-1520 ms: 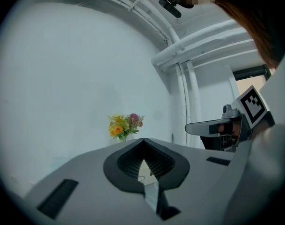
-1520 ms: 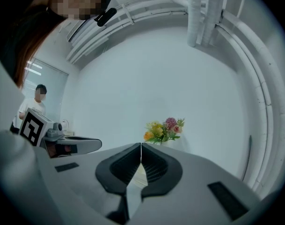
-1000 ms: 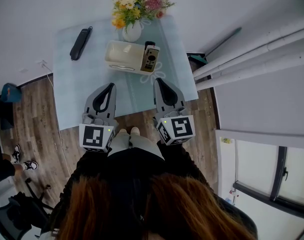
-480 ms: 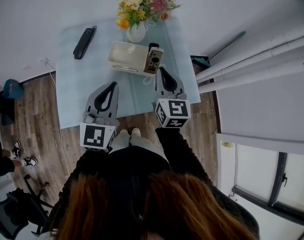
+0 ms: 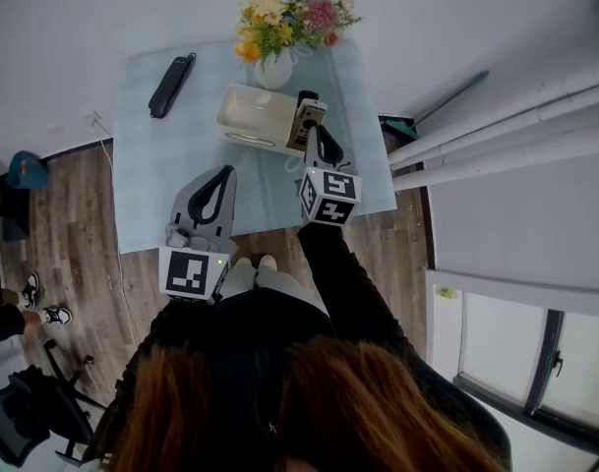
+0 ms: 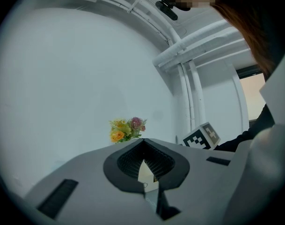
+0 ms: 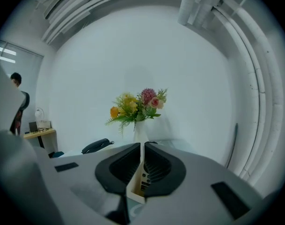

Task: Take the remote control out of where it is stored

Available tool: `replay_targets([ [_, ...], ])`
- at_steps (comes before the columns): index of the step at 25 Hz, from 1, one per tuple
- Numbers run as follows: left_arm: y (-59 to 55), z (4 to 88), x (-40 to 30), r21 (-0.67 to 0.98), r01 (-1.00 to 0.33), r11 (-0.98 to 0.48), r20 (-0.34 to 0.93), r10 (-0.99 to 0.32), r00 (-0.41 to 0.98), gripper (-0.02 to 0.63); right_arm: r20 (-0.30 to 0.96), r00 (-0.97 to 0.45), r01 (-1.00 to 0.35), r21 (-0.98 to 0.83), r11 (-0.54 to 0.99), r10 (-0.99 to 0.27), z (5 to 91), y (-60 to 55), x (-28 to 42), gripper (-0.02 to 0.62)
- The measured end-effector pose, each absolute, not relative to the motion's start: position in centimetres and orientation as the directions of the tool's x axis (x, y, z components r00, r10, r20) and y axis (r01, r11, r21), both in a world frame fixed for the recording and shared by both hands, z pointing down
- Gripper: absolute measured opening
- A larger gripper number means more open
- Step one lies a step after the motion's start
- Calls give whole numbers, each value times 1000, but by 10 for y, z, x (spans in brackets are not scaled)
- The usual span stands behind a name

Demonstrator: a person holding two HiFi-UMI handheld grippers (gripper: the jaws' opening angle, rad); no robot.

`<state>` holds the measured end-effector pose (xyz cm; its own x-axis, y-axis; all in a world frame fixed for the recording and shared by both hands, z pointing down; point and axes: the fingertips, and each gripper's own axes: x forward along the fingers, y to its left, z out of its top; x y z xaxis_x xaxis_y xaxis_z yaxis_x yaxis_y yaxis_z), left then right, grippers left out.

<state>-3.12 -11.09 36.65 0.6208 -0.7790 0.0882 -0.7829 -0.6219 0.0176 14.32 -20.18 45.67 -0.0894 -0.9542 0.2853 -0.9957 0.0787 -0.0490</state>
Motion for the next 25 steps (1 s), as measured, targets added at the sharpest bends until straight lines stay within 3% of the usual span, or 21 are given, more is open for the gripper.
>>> replay_targets([
  [5,-113,365,-34,21,-793,-609,87,-789,608,5,323,-64,-997,-55,49,-944,477,-213,146,29],
  [9,-111,369,-36,20,-796,-605,96,-792,603,5,360,-24,-998,-62,1,-933,494,-218,152,130],
  [16,-108,371,-38,18,-801,-598,111,-795,596,5,428,30,-994,-83,-73,-903,524,-234,156,207],
  [25,-109,372,-46,26,-819,-574,99,-813,573,5,435,88,-986,-92,-142,-896,534,-249,160,216],
])
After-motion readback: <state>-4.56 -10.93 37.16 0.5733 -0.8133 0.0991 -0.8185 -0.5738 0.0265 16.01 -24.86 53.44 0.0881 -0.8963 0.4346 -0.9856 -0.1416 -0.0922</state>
